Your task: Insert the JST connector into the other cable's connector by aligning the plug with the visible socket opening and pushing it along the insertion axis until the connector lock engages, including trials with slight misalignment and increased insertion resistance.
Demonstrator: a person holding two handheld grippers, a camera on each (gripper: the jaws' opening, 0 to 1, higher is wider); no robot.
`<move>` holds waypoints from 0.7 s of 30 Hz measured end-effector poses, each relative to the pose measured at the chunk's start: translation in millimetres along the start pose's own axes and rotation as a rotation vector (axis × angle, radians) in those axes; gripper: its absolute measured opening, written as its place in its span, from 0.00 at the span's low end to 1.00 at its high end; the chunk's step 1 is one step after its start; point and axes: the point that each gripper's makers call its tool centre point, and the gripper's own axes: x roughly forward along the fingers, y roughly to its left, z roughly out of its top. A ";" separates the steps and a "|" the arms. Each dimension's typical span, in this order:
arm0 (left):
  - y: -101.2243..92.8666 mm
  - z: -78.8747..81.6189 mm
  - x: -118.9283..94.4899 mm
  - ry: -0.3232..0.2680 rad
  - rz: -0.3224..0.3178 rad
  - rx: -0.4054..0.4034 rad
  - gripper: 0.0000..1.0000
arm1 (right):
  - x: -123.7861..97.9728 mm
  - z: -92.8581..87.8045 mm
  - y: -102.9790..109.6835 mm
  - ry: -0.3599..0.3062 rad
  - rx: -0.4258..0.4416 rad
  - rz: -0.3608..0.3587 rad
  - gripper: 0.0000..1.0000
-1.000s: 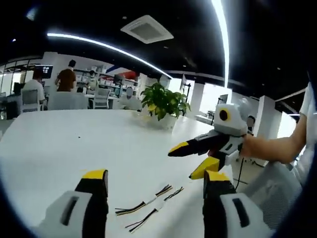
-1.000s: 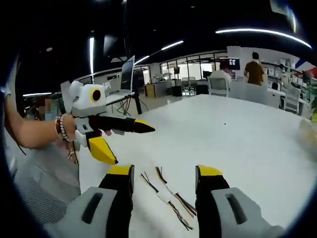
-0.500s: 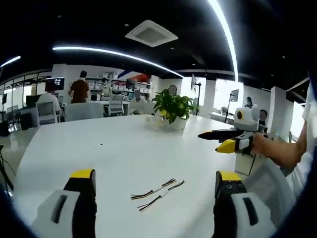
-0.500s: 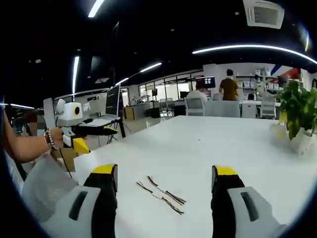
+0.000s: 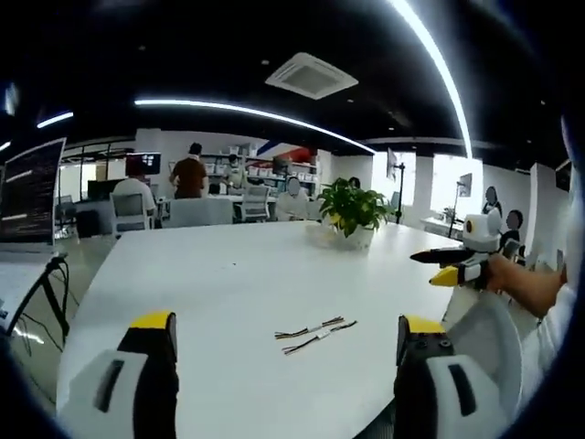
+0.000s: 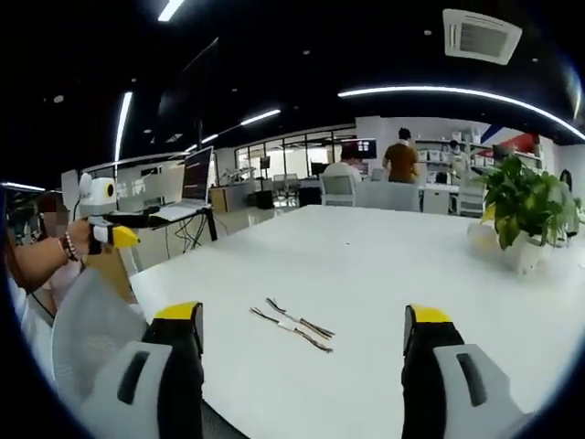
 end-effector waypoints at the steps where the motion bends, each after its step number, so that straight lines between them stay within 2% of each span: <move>1: 0.2 -2.7 -3.2 0.004 0.008 0.003 0.99 | -0.9 -2.7 3.5 0.010 -0.003 0.003 0.88; 7: -3.0 -26.0 -19.6 0.068 0.018 0.016 0.99 | -11.7 -7.5 16.2 0.028 0.025 -0.023 0.88; 11: -4.0 -42.5 -24.4 0.117 0.030 -0.024 0.99 | -14.2 -15.8 17.3 0.052 0.035 -0.034 0.89; 16: -5.7 -55.4 -21.8 0.119 0.031 -0.097 0.99 | -18.2 -27.6 12.5 0.069 0.120 -0.062 0.89; 19: -3.7 -59.3 -17.1 0.112 0.043 -0.116 0.99 | -16.6 -34.7 10.2 0.079 0.133 -0.079 0.88; 21: -0.2 -59.5 -15.3 0.104 0.068 -0.147 0.99 | -14.7 -50.3 6.9 0.130 0.158 -0.079 0.86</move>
